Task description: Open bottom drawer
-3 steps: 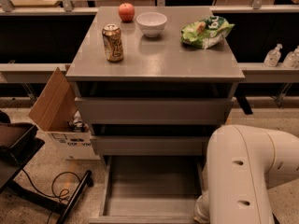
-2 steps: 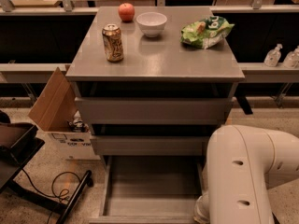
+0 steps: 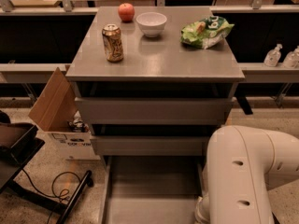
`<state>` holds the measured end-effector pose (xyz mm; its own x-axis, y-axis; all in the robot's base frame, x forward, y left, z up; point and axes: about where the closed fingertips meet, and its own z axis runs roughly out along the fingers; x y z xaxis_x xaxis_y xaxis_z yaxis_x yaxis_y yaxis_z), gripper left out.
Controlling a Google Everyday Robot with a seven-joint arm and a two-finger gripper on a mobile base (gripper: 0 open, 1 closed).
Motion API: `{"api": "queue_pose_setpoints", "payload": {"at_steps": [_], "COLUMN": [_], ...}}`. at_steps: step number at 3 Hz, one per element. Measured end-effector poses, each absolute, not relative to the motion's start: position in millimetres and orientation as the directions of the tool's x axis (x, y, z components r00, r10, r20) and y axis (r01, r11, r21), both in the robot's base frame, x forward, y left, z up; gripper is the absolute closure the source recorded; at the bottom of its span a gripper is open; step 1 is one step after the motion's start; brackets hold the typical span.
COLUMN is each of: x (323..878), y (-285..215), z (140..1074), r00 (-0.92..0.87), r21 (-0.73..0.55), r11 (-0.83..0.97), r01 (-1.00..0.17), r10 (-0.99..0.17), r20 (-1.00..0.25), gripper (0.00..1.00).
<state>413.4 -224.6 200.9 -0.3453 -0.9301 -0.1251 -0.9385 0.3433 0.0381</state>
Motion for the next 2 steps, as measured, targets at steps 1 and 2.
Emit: {"api": "queue_pose_setpoints", "payload": {"at_steps": [1, 2], "x": [413.4, 412.5], "y": [-224.6, -224.1], "z": [200.9, 200.0], "r00": [-0.345, -0.345], "r21": [0.038, 0.04], "r11": [0.343, 0.343], "r01": [-0.938, -0.939], "r10": [-0.93, -0.93], "r20": [-0.125, -0.125], "gripper": [0.0, 0.18]}}
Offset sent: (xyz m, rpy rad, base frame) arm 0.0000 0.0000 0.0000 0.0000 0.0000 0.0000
